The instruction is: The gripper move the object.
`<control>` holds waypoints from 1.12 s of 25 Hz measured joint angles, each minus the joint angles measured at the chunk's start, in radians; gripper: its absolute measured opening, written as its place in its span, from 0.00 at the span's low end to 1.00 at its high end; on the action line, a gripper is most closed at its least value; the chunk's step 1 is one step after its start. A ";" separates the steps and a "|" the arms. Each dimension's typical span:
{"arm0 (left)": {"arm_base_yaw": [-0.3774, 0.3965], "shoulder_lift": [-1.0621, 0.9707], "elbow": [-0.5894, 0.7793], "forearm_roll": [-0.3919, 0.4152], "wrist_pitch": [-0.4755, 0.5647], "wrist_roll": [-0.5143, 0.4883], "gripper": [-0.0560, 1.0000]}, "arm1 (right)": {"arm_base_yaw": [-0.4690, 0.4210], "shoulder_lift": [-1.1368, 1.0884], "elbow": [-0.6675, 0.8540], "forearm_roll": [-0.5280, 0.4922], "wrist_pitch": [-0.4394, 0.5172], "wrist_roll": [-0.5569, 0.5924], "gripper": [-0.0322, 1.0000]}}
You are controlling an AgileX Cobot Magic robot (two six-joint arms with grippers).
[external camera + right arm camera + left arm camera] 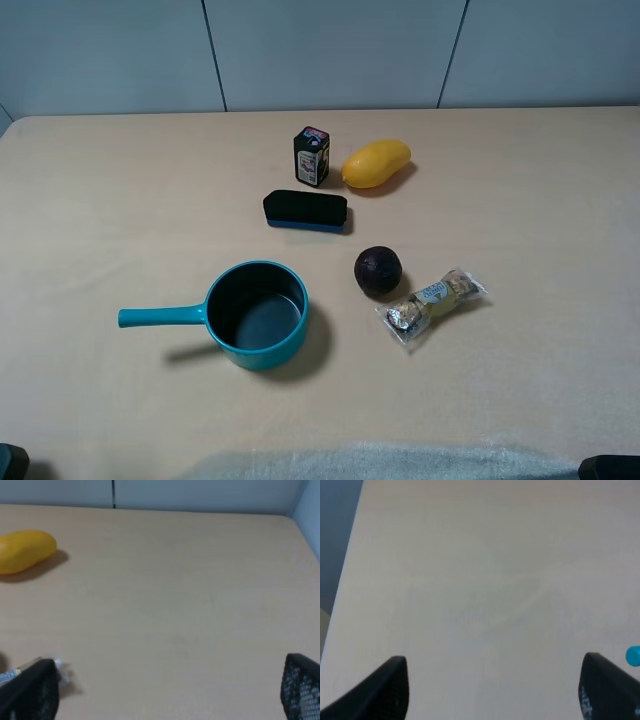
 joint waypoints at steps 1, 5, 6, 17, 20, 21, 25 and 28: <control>0.000 0.000 0.000 0.000 0.000 0.000 0.72 | 0.000 0.000 0.000 0.000 0.000 0.000 0.68; 0.000 0.000 0.000 0.000 0.000 0.000 0.72 | 0.000 0.000 0.000 0.000 0.000 0.000 0.68; 0.000 0.000 0.000 0.000 0.000 0.000 0.72 | 0.000 0.000 0.000 0.000 0.000 0.000 0.68; 0.000 0.000 0.000 0.000 0.000 0.000 0.72 | 0.000 0.000 0.000 0.000 0.000 0.000 0.68; 0.000 0.000 0.000 0.000 0.000 0.000 0.72 | 0.000 0.000 0.000 0.000 -0.001 0.000 0.68; 0.000 0.000 0.000 0.000 0.000 0.000 0.72 | 0.000 0.000 0.000 0.000 -0.001 0.000 0.68; 0.000 0.000 0.000 0.000 0.000 0.000 0.72 | 0.000 0.000 0.000 0.000 -0.001 0.000 0.68; 0.000 0.000 0.000 0.000 0.000 0.000 0.72 | 0.000 0.000 0.000 0.000 -0.001 0.000 0.68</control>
